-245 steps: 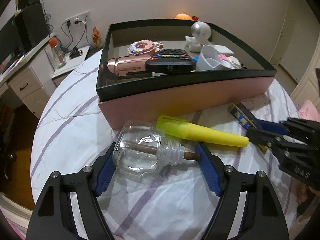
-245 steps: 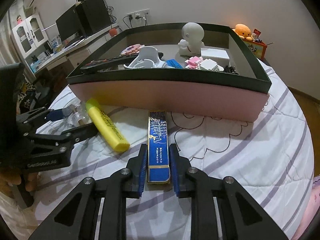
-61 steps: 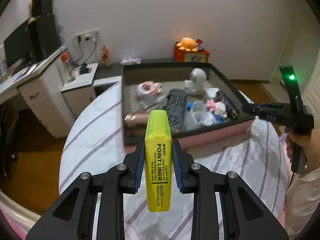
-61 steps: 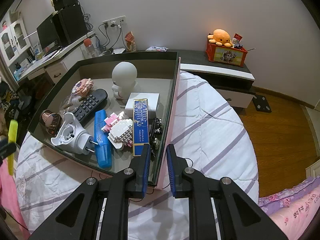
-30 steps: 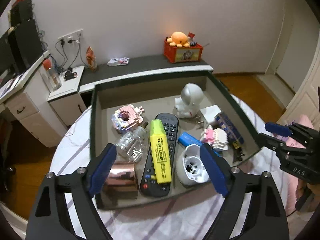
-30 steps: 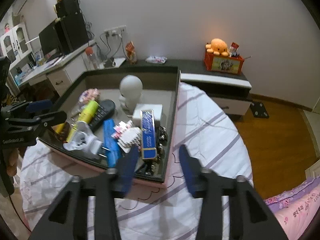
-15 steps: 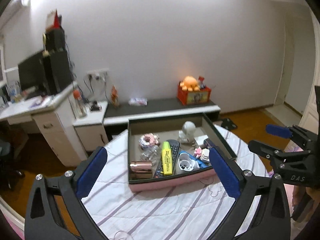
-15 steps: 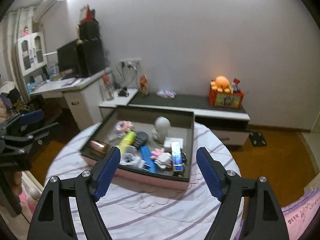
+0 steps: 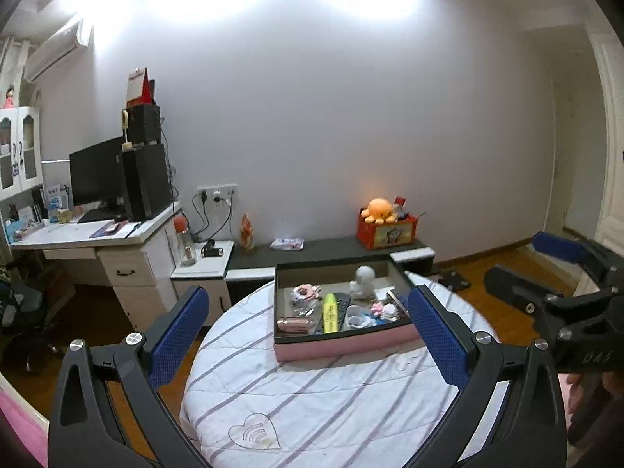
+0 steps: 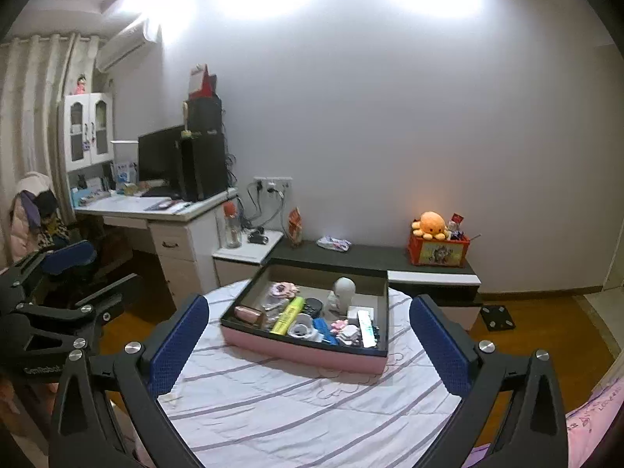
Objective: Organize rigid objects
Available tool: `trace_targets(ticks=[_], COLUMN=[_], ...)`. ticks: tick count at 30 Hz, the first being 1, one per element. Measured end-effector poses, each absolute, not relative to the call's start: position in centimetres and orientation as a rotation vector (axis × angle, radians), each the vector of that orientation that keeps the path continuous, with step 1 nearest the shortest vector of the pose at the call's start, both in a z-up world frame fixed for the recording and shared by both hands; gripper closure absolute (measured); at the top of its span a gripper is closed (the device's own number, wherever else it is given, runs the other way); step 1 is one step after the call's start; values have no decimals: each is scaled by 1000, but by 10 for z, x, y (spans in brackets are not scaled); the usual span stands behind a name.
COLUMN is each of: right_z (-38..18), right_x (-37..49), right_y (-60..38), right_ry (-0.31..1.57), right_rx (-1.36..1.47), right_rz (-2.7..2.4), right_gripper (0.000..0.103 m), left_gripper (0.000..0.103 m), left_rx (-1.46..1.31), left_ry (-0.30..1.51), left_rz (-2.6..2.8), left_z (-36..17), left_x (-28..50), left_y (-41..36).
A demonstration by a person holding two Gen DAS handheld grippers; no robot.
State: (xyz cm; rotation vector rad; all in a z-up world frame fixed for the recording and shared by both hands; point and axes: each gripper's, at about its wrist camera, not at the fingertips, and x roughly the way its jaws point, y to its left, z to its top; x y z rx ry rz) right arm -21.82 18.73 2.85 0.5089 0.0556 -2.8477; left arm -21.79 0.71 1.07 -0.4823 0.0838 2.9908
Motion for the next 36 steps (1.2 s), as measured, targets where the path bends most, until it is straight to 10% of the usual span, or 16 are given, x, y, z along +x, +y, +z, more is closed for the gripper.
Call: trace_targets(ticks=[36], right_z=[57], right_x=[-126], right_y=[169], right_ry=[23], right_rx=[205], right_rz=[-2888], right_gripper=[0], left_gripper=[0], left_rx=[-215], left_ry=[140], left_rz=[3148], left_z=[41], left_x=[-118], left_y=[0])
